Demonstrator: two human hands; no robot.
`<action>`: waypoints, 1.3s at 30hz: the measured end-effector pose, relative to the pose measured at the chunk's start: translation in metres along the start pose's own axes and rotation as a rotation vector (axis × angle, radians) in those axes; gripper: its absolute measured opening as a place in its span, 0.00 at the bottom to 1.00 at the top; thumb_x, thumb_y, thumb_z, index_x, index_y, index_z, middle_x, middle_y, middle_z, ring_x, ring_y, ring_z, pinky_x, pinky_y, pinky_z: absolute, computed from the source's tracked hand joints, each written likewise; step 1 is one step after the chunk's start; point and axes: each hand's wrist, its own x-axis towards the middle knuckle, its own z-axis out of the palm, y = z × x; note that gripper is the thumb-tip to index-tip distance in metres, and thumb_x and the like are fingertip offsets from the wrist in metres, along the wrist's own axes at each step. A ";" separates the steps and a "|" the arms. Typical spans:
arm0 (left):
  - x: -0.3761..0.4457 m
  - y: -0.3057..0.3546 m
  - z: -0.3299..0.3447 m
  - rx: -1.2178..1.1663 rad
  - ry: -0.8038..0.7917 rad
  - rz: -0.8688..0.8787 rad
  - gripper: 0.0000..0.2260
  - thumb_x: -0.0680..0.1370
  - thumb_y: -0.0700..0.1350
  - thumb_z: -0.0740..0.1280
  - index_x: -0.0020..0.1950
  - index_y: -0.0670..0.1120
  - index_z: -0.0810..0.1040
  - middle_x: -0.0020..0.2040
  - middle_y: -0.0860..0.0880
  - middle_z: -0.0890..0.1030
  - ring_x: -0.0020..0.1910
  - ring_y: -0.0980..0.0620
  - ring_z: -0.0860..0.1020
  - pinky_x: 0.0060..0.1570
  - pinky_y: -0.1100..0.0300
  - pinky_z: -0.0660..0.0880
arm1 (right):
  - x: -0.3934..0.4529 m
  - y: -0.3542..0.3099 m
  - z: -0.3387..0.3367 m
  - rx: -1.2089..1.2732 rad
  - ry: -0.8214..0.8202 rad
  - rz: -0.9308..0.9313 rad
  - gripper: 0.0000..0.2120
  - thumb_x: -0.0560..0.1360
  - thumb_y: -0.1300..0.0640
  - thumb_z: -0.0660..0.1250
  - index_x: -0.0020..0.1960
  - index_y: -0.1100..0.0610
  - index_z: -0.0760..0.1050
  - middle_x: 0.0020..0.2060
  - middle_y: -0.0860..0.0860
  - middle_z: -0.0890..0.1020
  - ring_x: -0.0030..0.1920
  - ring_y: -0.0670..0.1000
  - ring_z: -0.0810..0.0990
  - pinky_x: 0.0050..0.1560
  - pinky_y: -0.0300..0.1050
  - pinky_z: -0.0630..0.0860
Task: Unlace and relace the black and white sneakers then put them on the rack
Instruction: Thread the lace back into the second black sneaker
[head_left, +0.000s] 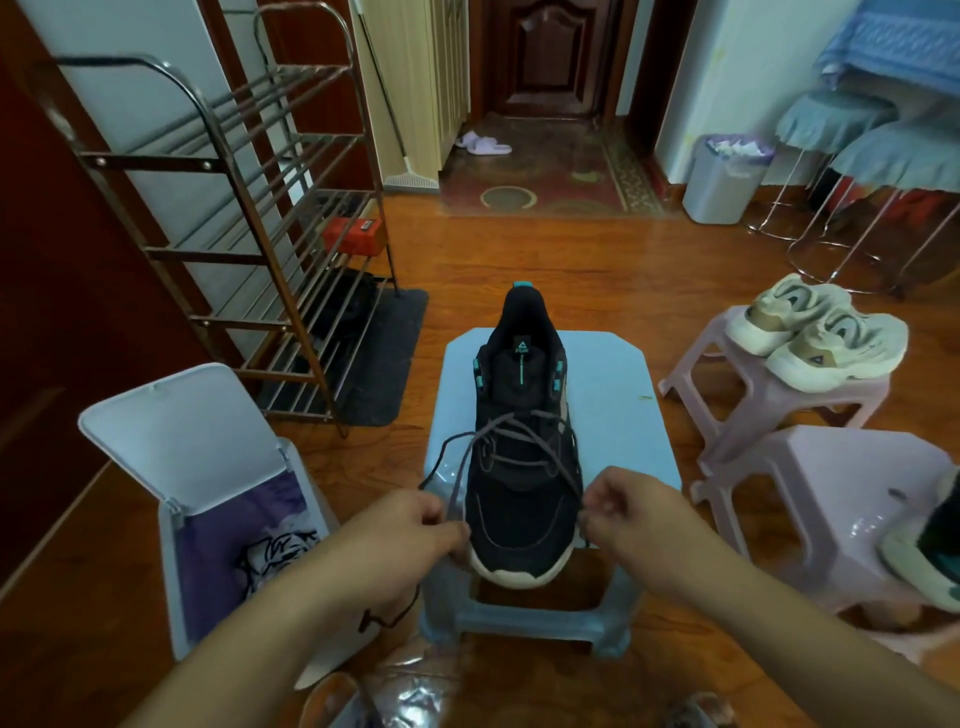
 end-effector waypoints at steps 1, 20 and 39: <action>-0.007 0.003 -0.002 -0.005 -0.090 -0.001 0.12 0.80 0.55 0.68 0.45 0.48 0.83 0.39 0.51 0.85 0.36 0.49 0.80 0.40 0.56 0.76 | 0.000 0.000 -0.001 -0.006 -0.043 0.012 0.04 0.77 0.57 0.69 0.44 0.49 0.77 0.38 0.49 0.83 0.40 0.49 0.82 0.45 0.49 0.82; 0.004 0.044 0.010 0.630 0.172 0.608 0.37 0.76 0.74 0.38 0.73 0.60 0.70 0.65 0.61 0.74 0.61 0.59 0.76 0.56 0.57 0.75 | 0.061 -0.015 -0.027 -0.237 0.112 -0.144 0.08 0.80 0.51 0.65 0.43 0.49 0.76 0.37 0.47 0.80 0.39 0.48 0.79 0.38 0.43 0.74; 0.018 0.047 0.012 0.480 0.188 0.600 0.11 0.82 0.60 0.61 0.62 0.61 0.77 0.49 0.65 0.76 0.49 0.65 0.74 0.43 0.70 0.69 | 0.047 -0.029 -0.016 -0.259 0.154 -0.384 0.07 0.82 0.46 0.63 0.53 0.50 0.75 0.47 0.47 0.81 0.49 0.48 0.79 0.47 0.44 0.74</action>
